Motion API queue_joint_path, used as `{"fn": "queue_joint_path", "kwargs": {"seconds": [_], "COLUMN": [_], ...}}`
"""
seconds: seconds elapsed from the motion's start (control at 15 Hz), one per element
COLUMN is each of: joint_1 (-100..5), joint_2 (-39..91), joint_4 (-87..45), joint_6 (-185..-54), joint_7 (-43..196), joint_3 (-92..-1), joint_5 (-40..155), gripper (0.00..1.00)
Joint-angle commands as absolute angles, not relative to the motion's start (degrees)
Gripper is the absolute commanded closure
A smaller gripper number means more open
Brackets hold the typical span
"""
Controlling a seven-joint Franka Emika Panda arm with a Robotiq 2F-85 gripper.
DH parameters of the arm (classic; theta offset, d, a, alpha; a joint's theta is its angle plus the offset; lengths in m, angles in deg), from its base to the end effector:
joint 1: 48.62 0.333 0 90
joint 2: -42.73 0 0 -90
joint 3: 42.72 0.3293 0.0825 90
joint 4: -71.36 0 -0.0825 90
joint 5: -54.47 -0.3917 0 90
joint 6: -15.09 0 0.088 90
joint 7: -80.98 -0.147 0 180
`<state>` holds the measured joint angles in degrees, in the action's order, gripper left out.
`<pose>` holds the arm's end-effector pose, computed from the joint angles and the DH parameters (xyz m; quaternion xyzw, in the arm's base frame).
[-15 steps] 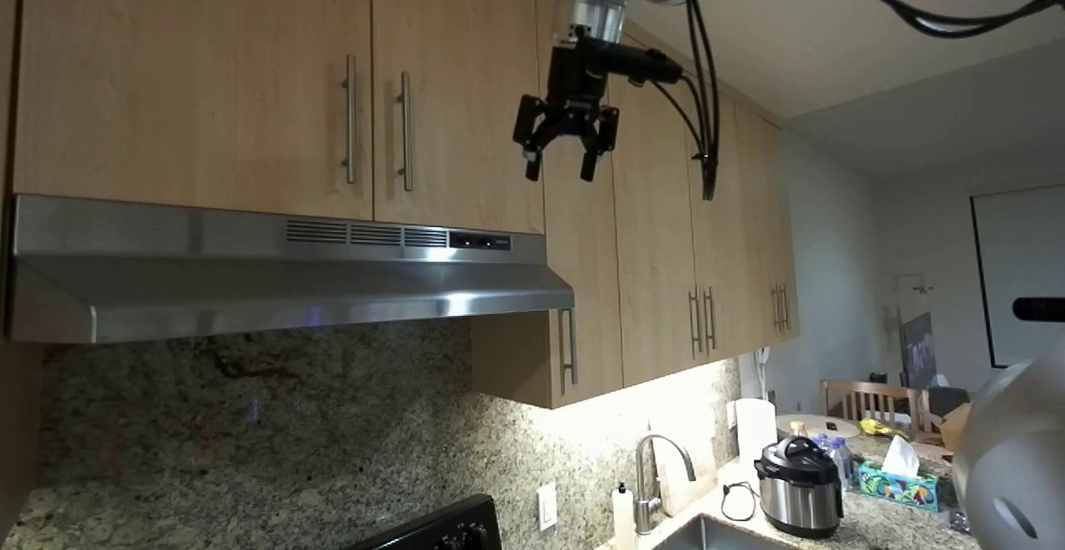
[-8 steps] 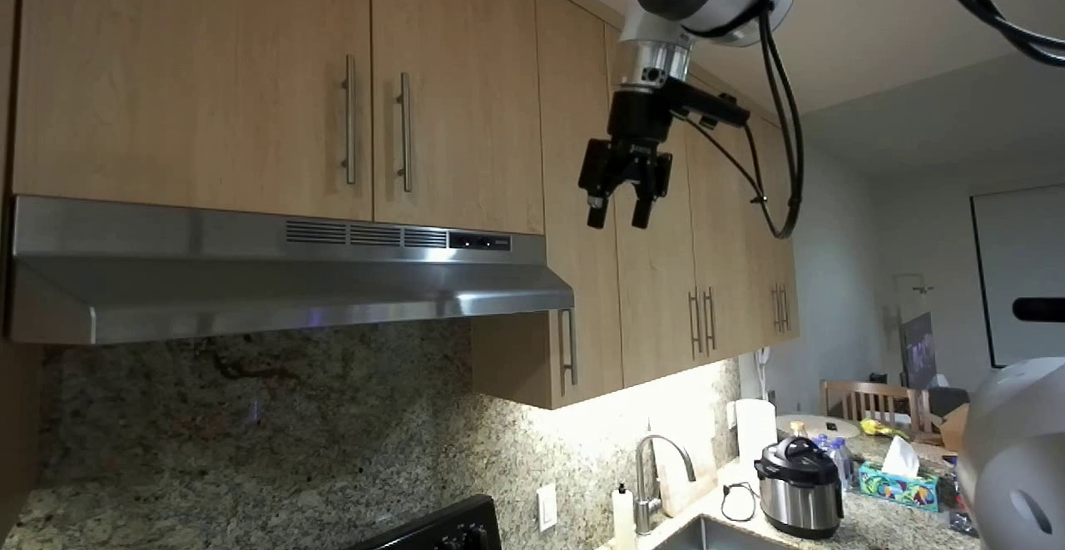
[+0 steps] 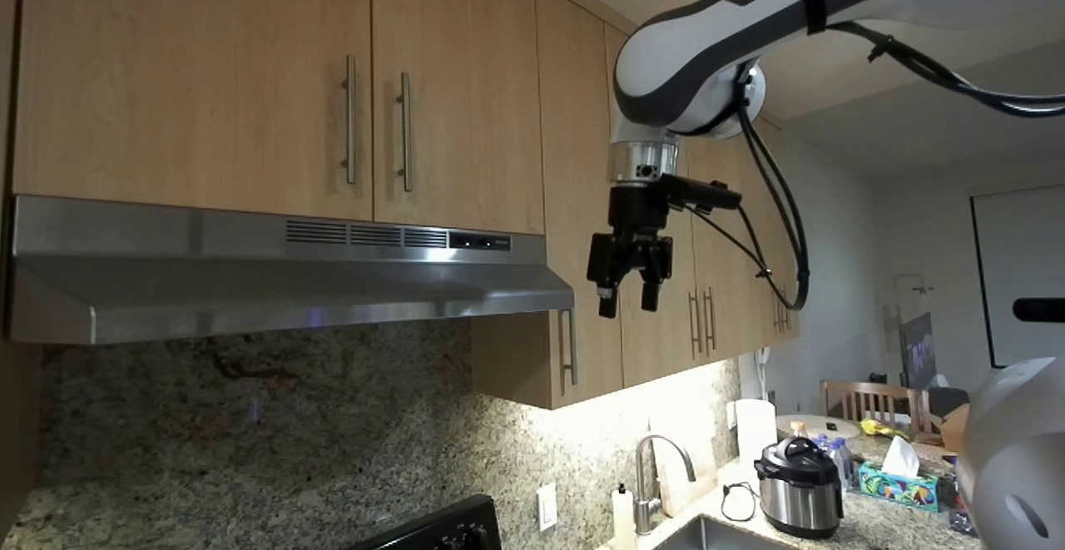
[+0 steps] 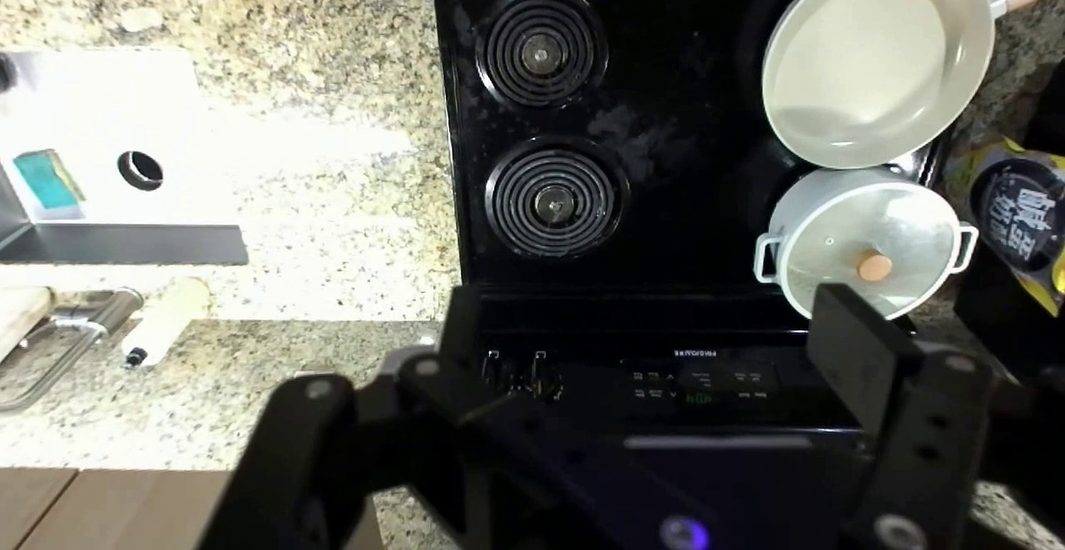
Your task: Fully close the cupboard
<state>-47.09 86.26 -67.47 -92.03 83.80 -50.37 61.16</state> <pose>0.3448 -0.0574 0.5458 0.9948 -0.0037 0.1001 0.0176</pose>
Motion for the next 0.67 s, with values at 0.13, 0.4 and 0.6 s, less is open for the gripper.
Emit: {"fn": "queue_joint_path", "kwargs": {"seconds": [0.13,0.4,0.6], "joint_1": [-48.33,-47.03,-48.43], "joint_2": [76.27,72.67,72.86], "joint_4": [-65.76,-63.85,-64.54], "joint_6": [-97.69,-97.58,-98.07], "joint_7": [84.12,87.78,85.82], "joint_3": [-49.39,-50.25,-48.77], "joint_5": [59.43,57.12,58.17], "gripper": [0.0,0.0,0.0]}}
